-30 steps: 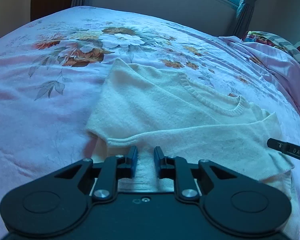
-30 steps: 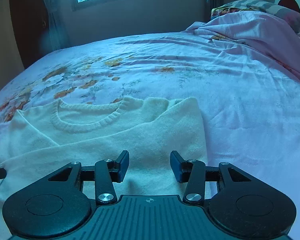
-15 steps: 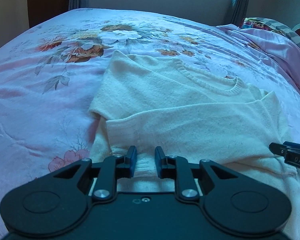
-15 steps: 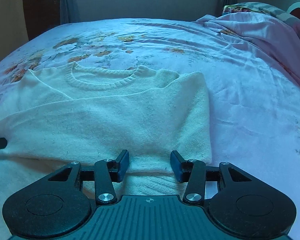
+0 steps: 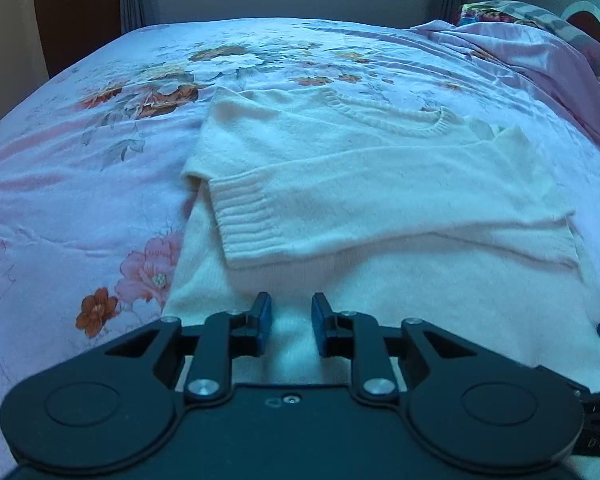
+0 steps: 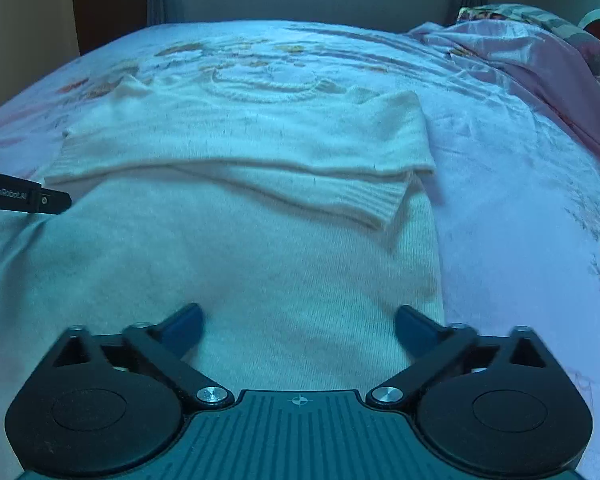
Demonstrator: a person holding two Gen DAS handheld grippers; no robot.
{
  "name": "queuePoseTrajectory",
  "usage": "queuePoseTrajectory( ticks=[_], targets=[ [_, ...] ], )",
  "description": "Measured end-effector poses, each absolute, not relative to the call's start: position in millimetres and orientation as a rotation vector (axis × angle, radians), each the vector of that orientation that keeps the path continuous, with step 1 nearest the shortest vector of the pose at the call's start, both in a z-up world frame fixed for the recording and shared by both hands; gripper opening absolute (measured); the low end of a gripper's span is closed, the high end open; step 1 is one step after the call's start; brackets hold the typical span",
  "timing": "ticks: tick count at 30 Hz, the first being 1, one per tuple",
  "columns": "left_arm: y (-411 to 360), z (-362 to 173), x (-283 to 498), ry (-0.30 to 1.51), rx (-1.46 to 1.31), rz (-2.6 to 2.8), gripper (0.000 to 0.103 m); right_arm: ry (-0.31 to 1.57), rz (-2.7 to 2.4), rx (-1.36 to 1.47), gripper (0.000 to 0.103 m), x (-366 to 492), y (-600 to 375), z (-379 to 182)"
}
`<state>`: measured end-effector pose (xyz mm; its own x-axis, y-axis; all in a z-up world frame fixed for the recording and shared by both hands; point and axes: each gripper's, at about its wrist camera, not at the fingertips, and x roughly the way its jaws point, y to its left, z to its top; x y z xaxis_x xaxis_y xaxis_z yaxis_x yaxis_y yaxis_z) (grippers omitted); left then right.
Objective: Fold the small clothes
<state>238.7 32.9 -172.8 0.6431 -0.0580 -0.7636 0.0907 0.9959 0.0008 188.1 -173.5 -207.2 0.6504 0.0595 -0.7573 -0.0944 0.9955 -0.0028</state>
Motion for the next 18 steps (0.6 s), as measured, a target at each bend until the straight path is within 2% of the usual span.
queuePoseTrajectory(
  ticks=[5,8,10,14,17,18],
  targets=[
    [36.3,-171.4,202.3,0.88,0.044,-0.104,0.022,0.875,0.056,0.017,0.103,171.7,-176.1,-208.2],
    [39.2,-172.4,179.6,0.882,0.031,-0.11,0.028,0.878,0.026,0.078,0.103,153.5,-178.2,-207.2],
    [41.0,-172.5,166.4,0.881,0.024,-0.113,0.034,0.816,0.027,0.112,0.103,130.3,-178.7,-210.3],
    [43.3,-168.8,140.4,0.883,0.04,-0.132,0.062,0.832,0.127,0.034,0.103,104.5,-172.5,-198.0],
    [48.3,-167.6,118.2,0.863,0.025,-0.119,0.073,0.807,0.128,0.09,0.103,71.3,-175.3,-189.1],
    [51.2,-168.2,111.2,0.85,0.007,-0.116,0.079,0.827,0.132,0.072,0.103,62.9,-173.4,-193.5]
  ],
)
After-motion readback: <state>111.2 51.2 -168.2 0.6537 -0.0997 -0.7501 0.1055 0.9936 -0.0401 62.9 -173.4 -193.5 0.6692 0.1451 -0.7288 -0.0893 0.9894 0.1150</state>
